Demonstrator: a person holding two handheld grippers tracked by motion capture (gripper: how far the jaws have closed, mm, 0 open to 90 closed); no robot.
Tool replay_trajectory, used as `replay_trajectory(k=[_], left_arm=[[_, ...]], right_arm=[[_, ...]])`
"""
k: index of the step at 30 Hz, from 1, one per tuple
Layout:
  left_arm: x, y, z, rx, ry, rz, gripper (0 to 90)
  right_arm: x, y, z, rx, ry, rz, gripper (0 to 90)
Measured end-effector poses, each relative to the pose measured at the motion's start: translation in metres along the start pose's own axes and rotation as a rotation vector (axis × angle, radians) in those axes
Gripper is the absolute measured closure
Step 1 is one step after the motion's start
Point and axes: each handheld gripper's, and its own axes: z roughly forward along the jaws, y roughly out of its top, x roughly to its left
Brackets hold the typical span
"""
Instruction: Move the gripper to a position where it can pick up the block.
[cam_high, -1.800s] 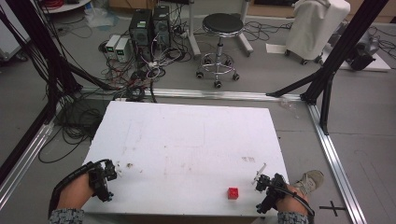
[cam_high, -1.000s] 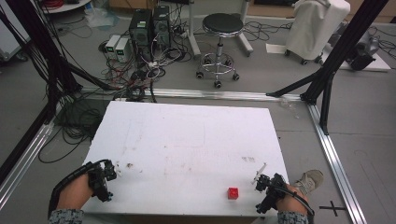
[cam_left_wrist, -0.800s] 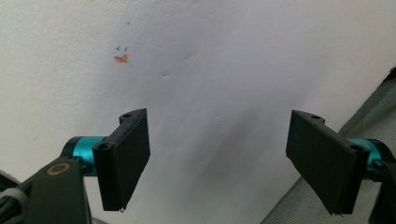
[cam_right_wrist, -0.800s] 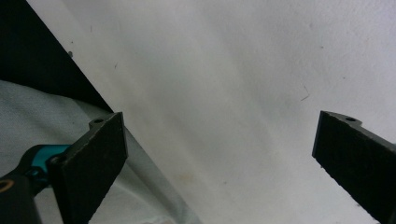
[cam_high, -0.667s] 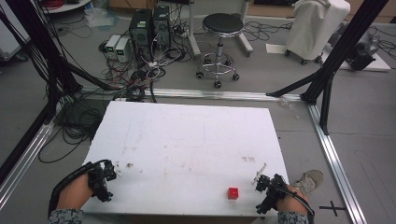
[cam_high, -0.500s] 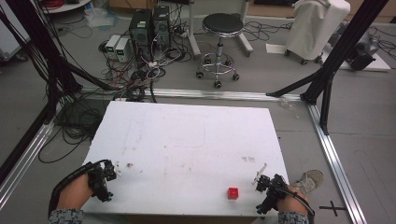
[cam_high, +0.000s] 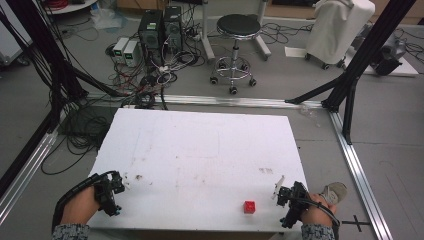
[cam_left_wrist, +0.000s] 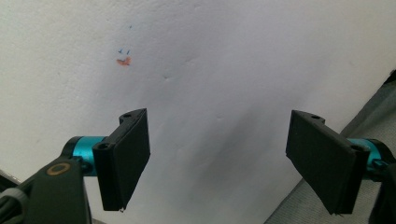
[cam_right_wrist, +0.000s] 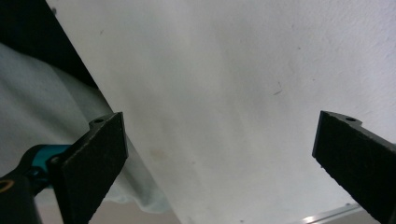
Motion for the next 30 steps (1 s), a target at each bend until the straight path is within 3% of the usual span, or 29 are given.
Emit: replay_trajectory(k=[13, 18, 30], left_arm=[[-0.001, 0.002, 0.002, 0.0, -0.003, 0.007, 22.0], [-0.001, 0.002, 0.002, 0.001, -0.001, 0.01, 22.0], [-0.002, 0.003, 0.004, 0.002, -0.005, 0.012, 22.0]], right_arm=[[0.0, 0.013, -0.008, 0.012, -0.029, -0.155, 2.5], [0.002, 0.022, -0.009, 0.008, -0.027, -0.247, 2.6], [0.006, 0.04, -0.015, -0.033, -0.031, -0.317, 2.6]])
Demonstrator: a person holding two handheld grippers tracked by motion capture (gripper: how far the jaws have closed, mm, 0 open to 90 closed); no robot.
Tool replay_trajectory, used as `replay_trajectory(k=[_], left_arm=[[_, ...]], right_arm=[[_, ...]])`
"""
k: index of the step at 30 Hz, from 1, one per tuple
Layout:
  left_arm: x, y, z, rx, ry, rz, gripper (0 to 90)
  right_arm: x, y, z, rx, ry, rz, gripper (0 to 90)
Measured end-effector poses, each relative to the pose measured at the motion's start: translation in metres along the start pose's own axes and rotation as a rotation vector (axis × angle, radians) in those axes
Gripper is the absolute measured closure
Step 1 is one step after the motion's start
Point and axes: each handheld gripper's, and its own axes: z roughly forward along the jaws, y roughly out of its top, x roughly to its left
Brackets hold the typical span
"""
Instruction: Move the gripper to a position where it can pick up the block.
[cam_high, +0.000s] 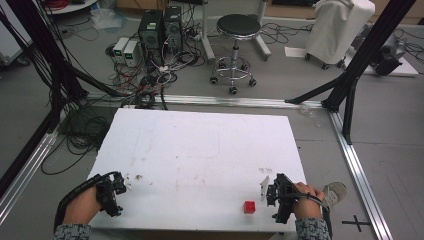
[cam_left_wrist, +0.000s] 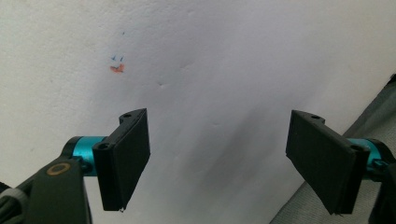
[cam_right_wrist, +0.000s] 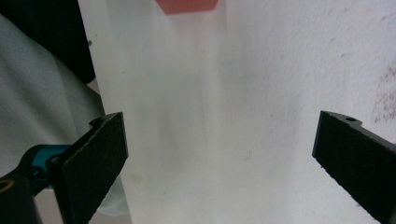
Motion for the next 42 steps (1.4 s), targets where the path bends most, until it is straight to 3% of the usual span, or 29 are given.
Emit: replay_trajectory(k=[22, 42], left_arm=[[0.0, 0.001, 0.0, -0.004, -0.001, 0.004, 22.0], [0.0, 0.0, 0.0, -0.011, -0.002, -0.005, 22.0]], right_arm=[[0.001, 0.047, 0.014, -0.009, 0.042, -0.117, 2.6], [0.004, 0.073, 0.034, 0.016, 0.073, -0.125, 2.6]])
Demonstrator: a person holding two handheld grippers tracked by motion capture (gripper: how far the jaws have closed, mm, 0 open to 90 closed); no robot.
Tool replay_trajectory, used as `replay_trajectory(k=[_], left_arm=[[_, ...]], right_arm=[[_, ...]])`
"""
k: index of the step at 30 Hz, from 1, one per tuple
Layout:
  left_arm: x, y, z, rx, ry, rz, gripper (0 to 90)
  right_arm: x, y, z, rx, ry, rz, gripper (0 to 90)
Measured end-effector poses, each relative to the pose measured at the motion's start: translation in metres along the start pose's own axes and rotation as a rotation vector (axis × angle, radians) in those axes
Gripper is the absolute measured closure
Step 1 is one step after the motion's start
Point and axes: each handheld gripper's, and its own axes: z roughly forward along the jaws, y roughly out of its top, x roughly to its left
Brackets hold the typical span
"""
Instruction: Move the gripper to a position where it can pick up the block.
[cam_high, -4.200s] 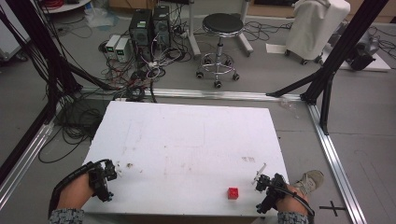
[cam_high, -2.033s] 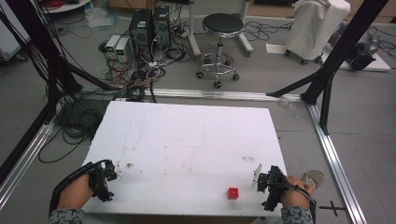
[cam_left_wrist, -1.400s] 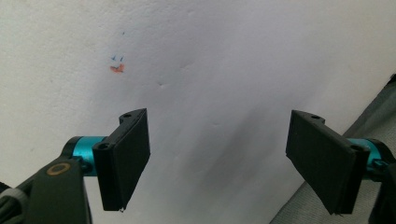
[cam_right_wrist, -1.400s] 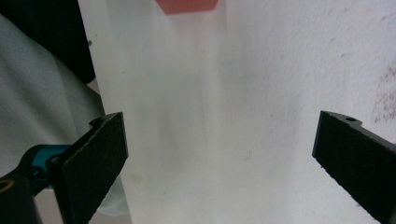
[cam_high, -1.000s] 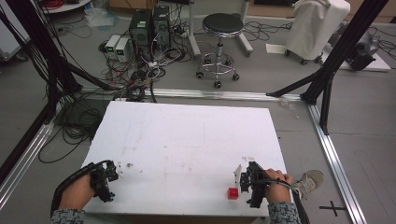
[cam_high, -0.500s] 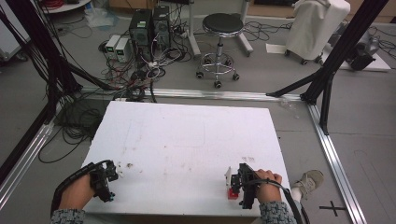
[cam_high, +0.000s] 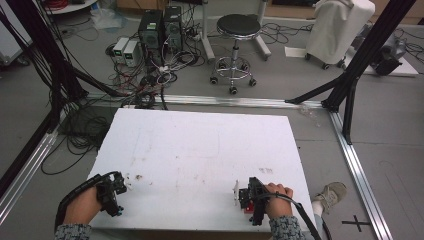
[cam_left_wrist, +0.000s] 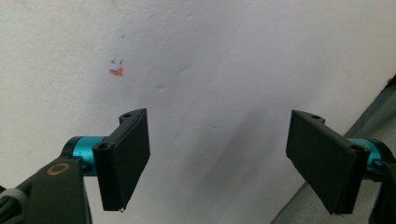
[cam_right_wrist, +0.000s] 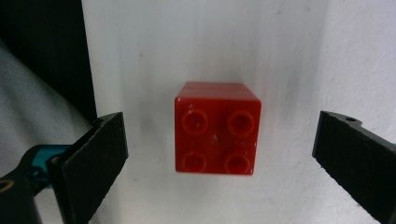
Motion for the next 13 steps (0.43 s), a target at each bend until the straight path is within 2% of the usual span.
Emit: replay_trajectory(k=[13], left_arm=[[0.0, 0.0, 0.0003, -0.005, -0.003, -0.001, 22.0]], right_arm=[[0.0, 0.0053, 0.0044, 0.01, 0.014, -0.002, 2.6]])
